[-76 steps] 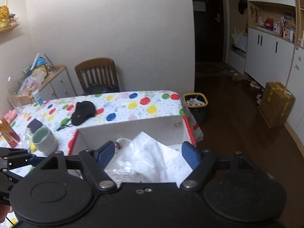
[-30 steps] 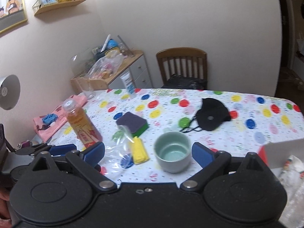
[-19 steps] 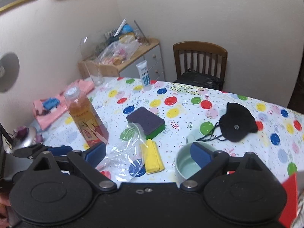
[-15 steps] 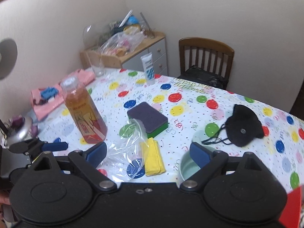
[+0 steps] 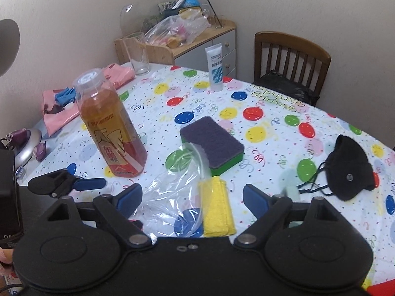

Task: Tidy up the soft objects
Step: 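Grasp the clear plastic bag with the left gripper while the right gripper grasps the yellow cloth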

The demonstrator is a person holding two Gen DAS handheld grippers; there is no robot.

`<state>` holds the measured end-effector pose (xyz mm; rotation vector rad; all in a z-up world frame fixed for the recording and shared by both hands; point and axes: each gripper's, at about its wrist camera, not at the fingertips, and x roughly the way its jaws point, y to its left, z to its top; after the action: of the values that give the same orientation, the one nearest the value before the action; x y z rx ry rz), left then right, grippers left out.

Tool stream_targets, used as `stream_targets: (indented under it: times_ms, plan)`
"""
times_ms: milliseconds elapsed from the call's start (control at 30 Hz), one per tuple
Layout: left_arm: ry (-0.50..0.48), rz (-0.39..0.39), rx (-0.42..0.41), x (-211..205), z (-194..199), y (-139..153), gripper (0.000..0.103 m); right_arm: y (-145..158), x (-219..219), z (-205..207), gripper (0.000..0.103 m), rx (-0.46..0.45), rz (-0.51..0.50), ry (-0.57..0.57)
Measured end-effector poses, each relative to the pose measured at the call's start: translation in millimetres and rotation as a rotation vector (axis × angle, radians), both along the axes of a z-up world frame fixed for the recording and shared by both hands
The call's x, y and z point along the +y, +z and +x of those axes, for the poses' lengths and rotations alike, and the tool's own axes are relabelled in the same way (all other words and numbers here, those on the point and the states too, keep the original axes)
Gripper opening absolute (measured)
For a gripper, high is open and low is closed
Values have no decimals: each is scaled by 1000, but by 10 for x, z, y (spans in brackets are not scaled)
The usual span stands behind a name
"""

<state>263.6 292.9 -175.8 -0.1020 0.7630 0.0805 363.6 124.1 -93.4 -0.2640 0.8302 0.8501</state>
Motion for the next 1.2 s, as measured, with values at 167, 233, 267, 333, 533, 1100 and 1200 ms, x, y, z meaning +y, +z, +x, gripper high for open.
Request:
stream_targets:
  times_ms: [167, 233, 267, 333, 533, 1100, 1200]
  plan:
    - [-16, -18, 29, 14, 88, -86, 65, -85, 85, 37, 87, 17, -14, 16]
    - [-20, -26, 36, 20, 104, -111, 65, -115, 118, 52, 86, 22, -19, 21]
    - [-21, -28, 34, 22, 108, -119, 58, -130, 134, 60, 86, 24, -22, 23]
    - [-26, -37, 34, 19, 119, -129, 49, -159, 166, 79, 84, 28, -28, 26]
    - [-7, -48, 33, 42, 88, -146, 34, -237, 252, 138, 84, 35, -38, 33]
    - [154, -103, 46, 140, -481, -83, 30, -670, 489, 363, 70, 17, -172, -17]
    - [163, -113, 47, 143, -498, -82, 30, -739, 516, 390, 64, 28, -195, -20]
